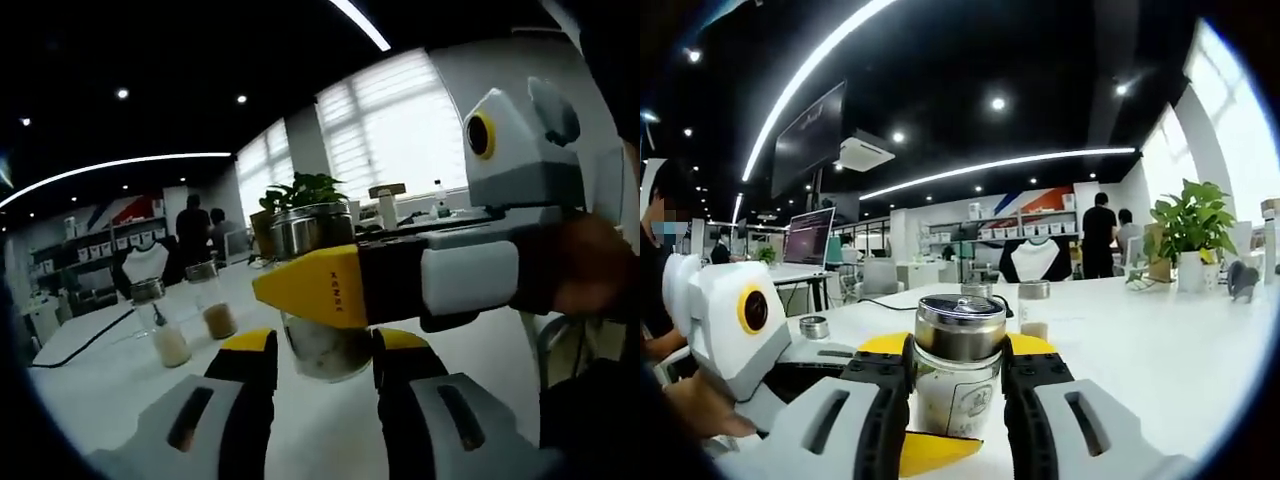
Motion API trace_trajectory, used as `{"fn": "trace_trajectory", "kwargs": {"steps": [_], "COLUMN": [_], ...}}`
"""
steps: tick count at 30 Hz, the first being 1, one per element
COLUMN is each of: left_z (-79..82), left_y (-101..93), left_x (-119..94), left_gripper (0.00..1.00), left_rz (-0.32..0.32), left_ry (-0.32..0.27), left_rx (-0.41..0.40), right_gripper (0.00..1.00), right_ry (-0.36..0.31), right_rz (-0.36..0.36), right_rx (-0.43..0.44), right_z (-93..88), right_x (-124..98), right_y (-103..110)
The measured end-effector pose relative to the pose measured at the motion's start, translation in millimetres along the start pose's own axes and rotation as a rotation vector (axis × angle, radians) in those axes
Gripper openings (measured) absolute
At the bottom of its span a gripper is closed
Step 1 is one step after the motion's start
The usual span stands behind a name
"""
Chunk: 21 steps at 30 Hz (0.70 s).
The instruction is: Rotate the seasoning bottle until the label or dispensing opening points toward the visible target arrow and the bottle remains upright within the marked orientation range
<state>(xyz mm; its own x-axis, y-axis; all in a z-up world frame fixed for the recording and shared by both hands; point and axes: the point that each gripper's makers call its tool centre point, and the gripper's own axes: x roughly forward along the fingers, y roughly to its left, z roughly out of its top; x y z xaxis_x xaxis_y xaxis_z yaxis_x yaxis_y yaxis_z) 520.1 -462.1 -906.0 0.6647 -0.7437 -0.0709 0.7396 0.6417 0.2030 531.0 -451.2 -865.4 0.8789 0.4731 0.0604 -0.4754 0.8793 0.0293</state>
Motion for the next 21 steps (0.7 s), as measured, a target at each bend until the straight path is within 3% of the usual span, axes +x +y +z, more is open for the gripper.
{"fn": "trace_trajectory", "kwargs": {"steps": [6, 10, 12, 13, 21], "left_z": [2.3, 9.1, 16.6, 9.8, 5.6], "left_y": [-0.5, 0.5, -7.2, -5.0, -0.4], "left_x": [-1.3, -4.7, -0.9, -0.2, 3.6], "left_gripper": [0.41, 0.42, 0.42, 0.42, 0.42], "left_rz": [0.103, 0.23, 0.21, 0.217, 0.272], "left_ry": [-0.006, -0.01, -0.056, -0.023, -0.006], "left_rx": [0.073, 0.182, 0.148, 0.145, 0.14], "right_gripper": [0.32, 0.32, 0.32, 0.32, 0.32], "right_ry": [0.009, 0.008, 0.007, 0.004, 0.016], "right_rz": [-0.011, -0.015, -0.01, -0.012, -0.002], "right_rx": [0.007, 0.013, 0.021, 0.027, 0.03], "right_z": [-1.8, -1.0, -1.8, -0.9, -1.5], "right_x": [-0.7, -1.2, -1.1, -1.7, 0.1], "right_y": [-2.5, -2.2, 0.0, 0.2, 3.4]}}
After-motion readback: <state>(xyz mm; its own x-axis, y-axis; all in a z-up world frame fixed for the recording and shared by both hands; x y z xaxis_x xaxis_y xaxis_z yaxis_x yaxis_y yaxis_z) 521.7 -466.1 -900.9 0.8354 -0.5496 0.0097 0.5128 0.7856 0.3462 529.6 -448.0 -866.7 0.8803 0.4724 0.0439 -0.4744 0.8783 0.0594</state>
